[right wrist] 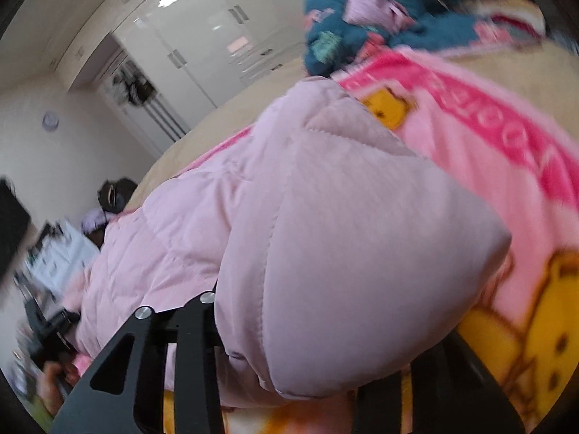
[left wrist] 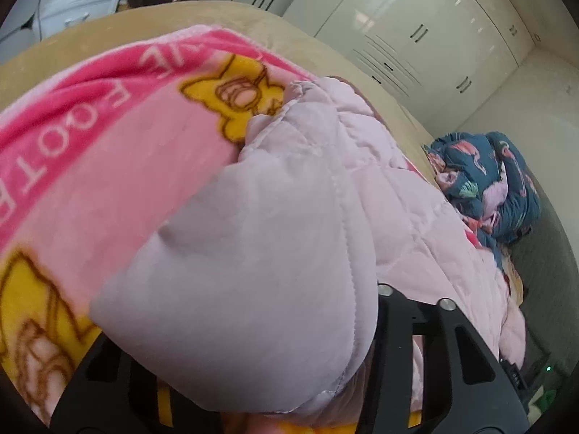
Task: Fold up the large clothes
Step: 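Lift and roll the folded jacket over with both tools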
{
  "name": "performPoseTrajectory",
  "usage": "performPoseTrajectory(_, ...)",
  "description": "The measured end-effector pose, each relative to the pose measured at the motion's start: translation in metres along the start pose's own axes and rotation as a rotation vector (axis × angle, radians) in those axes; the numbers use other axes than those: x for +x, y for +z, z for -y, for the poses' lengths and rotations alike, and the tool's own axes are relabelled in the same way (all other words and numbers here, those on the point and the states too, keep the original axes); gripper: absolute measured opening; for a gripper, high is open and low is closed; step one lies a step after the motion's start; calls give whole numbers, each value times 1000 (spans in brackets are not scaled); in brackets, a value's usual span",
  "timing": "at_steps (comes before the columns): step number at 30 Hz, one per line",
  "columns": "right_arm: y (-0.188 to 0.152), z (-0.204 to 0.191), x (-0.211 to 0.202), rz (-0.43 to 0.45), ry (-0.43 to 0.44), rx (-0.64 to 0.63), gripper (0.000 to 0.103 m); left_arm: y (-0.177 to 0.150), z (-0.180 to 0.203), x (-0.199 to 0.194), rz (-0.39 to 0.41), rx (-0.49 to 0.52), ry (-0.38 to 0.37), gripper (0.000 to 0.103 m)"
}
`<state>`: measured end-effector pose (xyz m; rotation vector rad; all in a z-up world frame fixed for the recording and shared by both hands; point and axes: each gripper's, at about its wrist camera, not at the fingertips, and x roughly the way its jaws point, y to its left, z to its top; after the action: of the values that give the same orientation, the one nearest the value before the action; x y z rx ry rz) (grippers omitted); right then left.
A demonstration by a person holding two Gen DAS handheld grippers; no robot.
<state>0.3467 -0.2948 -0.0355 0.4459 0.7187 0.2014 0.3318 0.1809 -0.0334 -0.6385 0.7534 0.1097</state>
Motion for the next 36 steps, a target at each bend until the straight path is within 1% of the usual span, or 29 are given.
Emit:
performPoseTrajectory(8, 8, -31, -28, 40, -15, -147, 28, 4, 17, -34, 26, 83, -11, 30)
performPoseTrajectory(12, 12, -48, -51, 76, -1, -214, 27, 2, 27, -56, 52, 125, -21, 29)
performPoseTrajectory(17, 5, -59, -78, 95, 21, -276, 27, -12, 29, -85, 69, 156, -25, 29)
performPoseTrajectory(28, -39, -39, -129, 62, 46, -260, 27, -63, 5, -136, 50, 153, -30, 30)
performPoseTrajectory(32, -57, -32, -140, 41, 32, -257, 27, -82, -5, -145, 34, 151, -20, 30)
performPoseTrajectory(36, -72, -17, -138, 3, 14, -203, 29, -97, -16, -144, 13, 142, -1, 33)
